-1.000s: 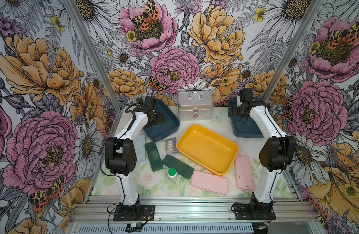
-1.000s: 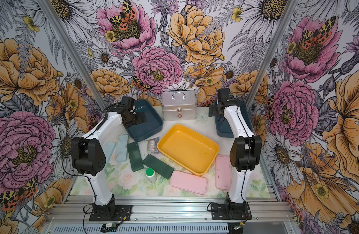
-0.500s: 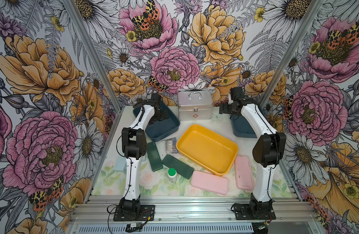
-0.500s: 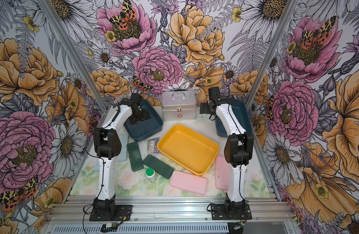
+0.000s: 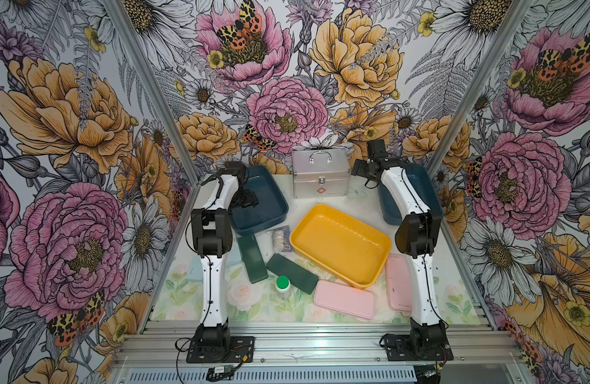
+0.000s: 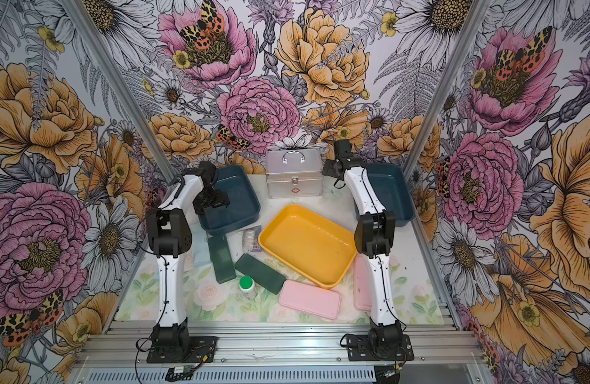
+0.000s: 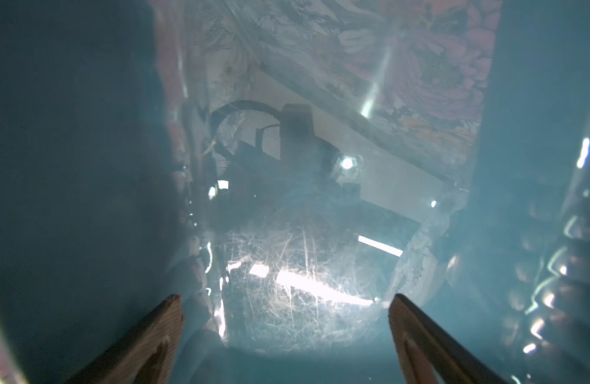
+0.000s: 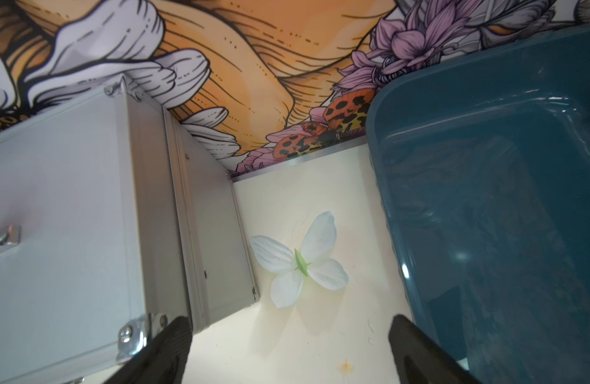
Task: Place the pencil cases by color into the storage box
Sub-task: Adjust the storage box at the center of the board, then move the distractor to the center of the board.
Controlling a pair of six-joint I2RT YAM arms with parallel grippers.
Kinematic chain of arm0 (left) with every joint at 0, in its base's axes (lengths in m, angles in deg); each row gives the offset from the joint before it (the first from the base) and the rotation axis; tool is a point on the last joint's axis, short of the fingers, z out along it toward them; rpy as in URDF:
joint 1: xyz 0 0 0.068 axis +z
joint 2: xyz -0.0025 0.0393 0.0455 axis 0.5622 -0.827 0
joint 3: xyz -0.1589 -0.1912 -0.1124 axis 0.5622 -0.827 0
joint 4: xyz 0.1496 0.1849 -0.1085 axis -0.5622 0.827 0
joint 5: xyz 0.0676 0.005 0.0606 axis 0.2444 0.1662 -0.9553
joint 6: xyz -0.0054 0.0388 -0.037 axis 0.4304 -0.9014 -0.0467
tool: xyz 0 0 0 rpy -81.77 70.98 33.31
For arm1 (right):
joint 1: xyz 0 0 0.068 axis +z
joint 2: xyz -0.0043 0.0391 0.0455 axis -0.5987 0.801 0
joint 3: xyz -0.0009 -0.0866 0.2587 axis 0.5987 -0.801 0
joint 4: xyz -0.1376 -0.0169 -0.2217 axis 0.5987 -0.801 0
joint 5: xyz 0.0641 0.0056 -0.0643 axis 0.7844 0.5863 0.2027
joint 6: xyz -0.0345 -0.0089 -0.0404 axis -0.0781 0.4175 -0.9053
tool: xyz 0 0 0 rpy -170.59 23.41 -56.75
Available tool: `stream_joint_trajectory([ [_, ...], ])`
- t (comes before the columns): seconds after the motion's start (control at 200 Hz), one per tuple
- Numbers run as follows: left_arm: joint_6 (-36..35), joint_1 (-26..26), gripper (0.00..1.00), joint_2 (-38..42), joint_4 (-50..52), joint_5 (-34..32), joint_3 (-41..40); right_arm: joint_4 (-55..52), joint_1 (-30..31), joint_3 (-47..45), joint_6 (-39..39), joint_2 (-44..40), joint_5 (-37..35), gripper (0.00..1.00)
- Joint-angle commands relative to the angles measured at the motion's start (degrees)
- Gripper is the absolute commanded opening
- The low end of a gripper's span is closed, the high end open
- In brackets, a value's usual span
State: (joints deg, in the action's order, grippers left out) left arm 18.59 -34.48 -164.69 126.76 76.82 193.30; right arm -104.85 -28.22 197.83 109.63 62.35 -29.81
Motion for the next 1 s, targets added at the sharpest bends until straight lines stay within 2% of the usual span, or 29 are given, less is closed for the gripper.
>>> stream_joint_trajectory([
  [0.0,-1.5,2.5,0.99,-0.4,0.8,-1.5,0.6,0.5,-0.1,5.1,2.5,2.9,-4.2,0.97],
  [0.165,-0.8,5.1,0.99,-0.1,0.7,-0.5,2.2,0.6,-1.2,10.1,4.9,7.8,-3.8,0.97],
  [0.31,0.5,6.9,0.99,-0.3,0.1,3.5,4.1,0.8,-1.9,15.5,5.0,12.0,-1.0,0.97],
  [0.555,3.9,7.4,0.99,0.8,-3.3,11.9,6.4,4.2,-2.6,15.8,4.7,13.6,4.5,0.98],
  [0.825,7.6,2.8,0.99,7.1,-4.2,14.8,5.8,6.7,-2.1,16.3,1.5,14.8,10.1,0.97],
  [0.996,8.7,0.0,0.99,12.1,-4.6,16.2,2.9,7.5,-1.9,17.4,2.7,16.9,14.8,0.97],
])
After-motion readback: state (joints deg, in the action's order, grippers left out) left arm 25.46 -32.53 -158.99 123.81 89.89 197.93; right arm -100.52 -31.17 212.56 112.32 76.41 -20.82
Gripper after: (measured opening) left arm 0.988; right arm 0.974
